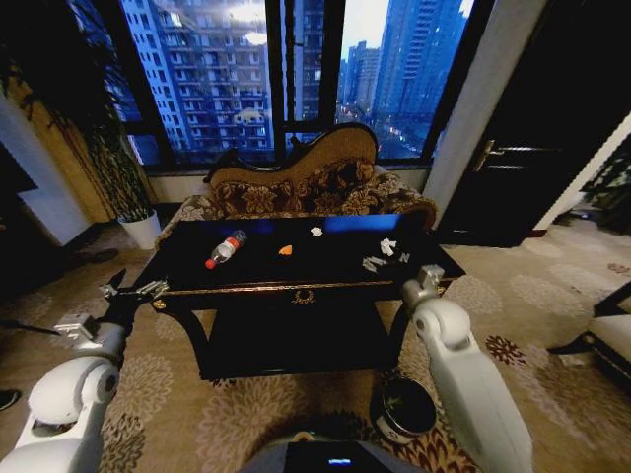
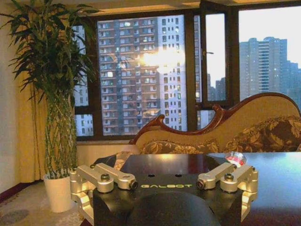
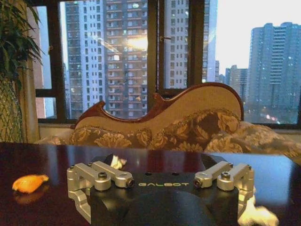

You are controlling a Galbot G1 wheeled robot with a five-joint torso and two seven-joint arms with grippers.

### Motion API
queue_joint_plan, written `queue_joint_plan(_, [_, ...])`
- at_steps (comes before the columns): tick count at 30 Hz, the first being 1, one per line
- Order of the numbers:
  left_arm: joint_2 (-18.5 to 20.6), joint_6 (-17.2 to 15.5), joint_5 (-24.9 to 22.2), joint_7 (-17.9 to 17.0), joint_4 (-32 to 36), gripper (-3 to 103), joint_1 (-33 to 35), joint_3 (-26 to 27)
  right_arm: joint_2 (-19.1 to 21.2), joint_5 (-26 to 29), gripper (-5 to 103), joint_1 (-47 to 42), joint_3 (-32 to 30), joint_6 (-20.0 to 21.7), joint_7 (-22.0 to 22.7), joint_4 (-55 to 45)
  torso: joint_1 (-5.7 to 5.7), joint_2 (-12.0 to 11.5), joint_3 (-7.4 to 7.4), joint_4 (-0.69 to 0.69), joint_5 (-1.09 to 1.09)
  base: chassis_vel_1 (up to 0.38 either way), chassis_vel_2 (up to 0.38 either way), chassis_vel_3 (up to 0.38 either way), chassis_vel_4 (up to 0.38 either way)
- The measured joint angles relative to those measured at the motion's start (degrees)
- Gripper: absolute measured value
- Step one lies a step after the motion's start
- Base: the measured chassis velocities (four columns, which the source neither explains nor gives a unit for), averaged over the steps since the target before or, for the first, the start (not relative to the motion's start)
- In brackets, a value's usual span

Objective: Move to the front of the table and place the trash on the table into the trash bin.

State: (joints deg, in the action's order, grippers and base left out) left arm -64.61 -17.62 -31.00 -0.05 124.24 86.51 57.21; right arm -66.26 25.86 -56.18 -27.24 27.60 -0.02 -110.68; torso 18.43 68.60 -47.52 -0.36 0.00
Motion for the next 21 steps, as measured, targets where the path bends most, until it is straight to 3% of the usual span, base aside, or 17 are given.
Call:
queue_joint_plan(10, [-0.85, -0.57, 0.5, -0.29, 0.56, 100, 0.66, -0.34, -0.77, 0.23, 100, 9.45, 6.28, -0.01, 0.01, 11.59, 0.0, 0.0, 0.0, -0.01, 0.01, 0.0, 0.0, 0.0, 0.0])
queue_joint_plan(14, [-0.4, -4.58, -0.89, -2.86, 1.48, 100, -0.33, -0.48, -2.6, 0.01, 100, 13.38, 7.76, -0.02, 0.01, 17.17, 0.0, 0.0, 0.0, 0.0, 0.0, 0.0, 0.0, 0.0, 0.0])
queue_joint_plan(21, [1.37, -5.77, -3.7, -3.1, 2.23, 100, -0.97, 1.35, -3.06, -0.77, 100, 14.95, 7.24, -0.05, 0.01, 19.38, 0.0, 0.0, 0.01, -0.02, 0.0, 0.0, 0.0, 0.0, 0.0])
